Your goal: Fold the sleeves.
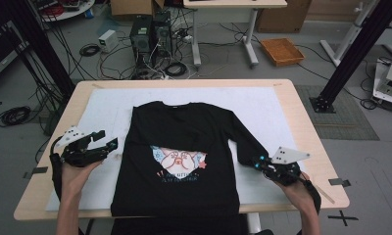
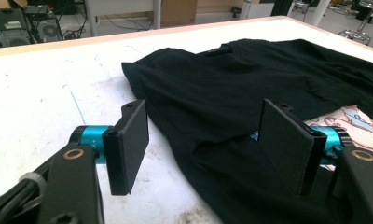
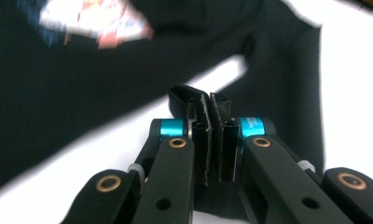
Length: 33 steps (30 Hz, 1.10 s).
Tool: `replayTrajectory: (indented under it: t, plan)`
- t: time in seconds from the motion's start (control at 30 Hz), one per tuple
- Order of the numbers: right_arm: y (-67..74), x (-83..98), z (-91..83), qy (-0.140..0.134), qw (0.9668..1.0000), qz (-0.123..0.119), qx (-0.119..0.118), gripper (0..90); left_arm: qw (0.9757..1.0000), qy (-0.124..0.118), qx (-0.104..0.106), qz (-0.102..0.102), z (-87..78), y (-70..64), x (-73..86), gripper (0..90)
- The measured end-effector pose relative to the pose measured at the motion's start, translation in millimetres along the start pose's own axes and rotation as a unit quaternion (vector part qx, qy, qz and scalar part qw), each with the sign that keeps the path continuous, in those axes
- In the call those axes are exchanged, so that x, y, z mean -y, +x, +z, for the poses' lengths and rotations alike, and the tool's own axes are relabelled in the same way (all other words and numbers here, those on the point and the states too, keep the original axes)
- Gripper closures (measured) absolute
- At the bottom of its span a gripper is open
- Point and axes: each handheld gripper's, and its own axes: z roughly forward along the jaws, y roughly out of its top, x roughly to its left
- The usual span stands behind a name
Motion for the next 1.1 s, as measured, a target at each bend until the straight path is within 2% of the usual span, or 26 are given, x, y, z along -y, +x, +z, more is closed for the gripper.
replayTrajectory:
  t: [0.1,0.17,0.27,0.3,0.33,0.37,0.4,0.47,0.53,0.6,0.77,0.8,0.83,0.87,0.9,0.97,1.1]
  plan:
    - [-8.7,-11.8,5.4,-0.025,0.9988,0.036,0.022,87.9,1.0,0.002,-0.004,0.0,-0.3,0.2,0.6,33.5]
    - [-14.0,-18.7,11.8,-0.034,0.9961,0.063,0.052,87.9,1.0,0.001,-0.005,-0.001,-1.0,0.3,1.0,33.5]
    - [-19.6,-29.8,20.6,-0.049,0.989,0.107,0.089,87.9,1.0,0.001,-0.007,0.001,-2.5,0.5,0.8,33.5]
    - [-19.8,-39.3,24.6,-0.064,0.9845,0.127,0.102,87.9,1.0,0.001,-0.007,0.001,-2.8,0.5,0.8,33.5]
    - [-19.8,-39.3,24.6,-0.064,0.9845,0.127,0.102,87.9,1.0,-0.001,-0.008,0.0,-2.9,0.3,0.8,33.5]
    - [-17.2,-50.9,28.3,-0.077,0.9808,0.14,0.112,87.9,1.0,0.0,-0.008,0.0,-3.0,0.3,0.7,33.5]
    - [-17.2,-50.9,28.3,-0.077,0.9808,0.14,0.112,87.9,1.0,0.0,-0.009,0.001,-3.0,0.3,0.7,33.5]
    - [-13.3,-63.4,33.0,-0.091,0.9792,0.141,0.115,87.9,1.0,0.001,-0.009,0.002,-2.6,0.2,0.5,33.5]
    - [-3.8,-83.4,43.5,-0.11,0.9779,0.14,0.11,87.8,0.9999,0.004,-0.008,0.005,-2.0,-0.2,0.3,33.5]
    - [-0.1,-90.2,47.5,-0.112,0.9784,0.139,0.105,87.8,0.9999,0.006,-0.01,0.009,-1.9,-1.0,0.0,33.5]
    - [24.5,-122.2,71.8,-0.128,0.9794,0.126,0.093,87.8,0.9999,0.005,-0.011,0.009,-3.7,-0.7,-0.9,33.5]
    - [33.1,-132.6,84.4,-0.129,0.9797,0.124,0.09,87.7,0.9999,0.004,-0.013,0.009,-4.3,-0.3,-0.9,33.6]
    - [33.1,-132.6,84.4,-0.129,0.9797,0.124,0.09,87.7,0.9999,0.003,-0.014,0.008,-4.7,-0.1,-0.9,33.6]
    - [40.6,-141.3,99.5,-0.127,0.9806,0.124,0.083,87.6,0.9999,0.004,-0.014,0.008,-5.4,0.3,-0.8,33.6]
    - [40.6,-141.3,99.5,-0.127,0.9806,0.124,0.083,87.6,0.9998,0.004,-0.015,0.009,-5.9,0.8,-0.8,33.6]
    - [48.1,-147.7,117.2,-0.126,0.9814,0.125,0.073,87.5,0.9998,0.003,-0.016,0.007,-6.7,1.2,-0.8,33.7]
    - [62.5,-155.7,155.1,-0.101,0.9857,0.126,0.049,87.5,0.9998,0.002,-0.018,0.008,-8.9,2.9,-0.5,33.8]
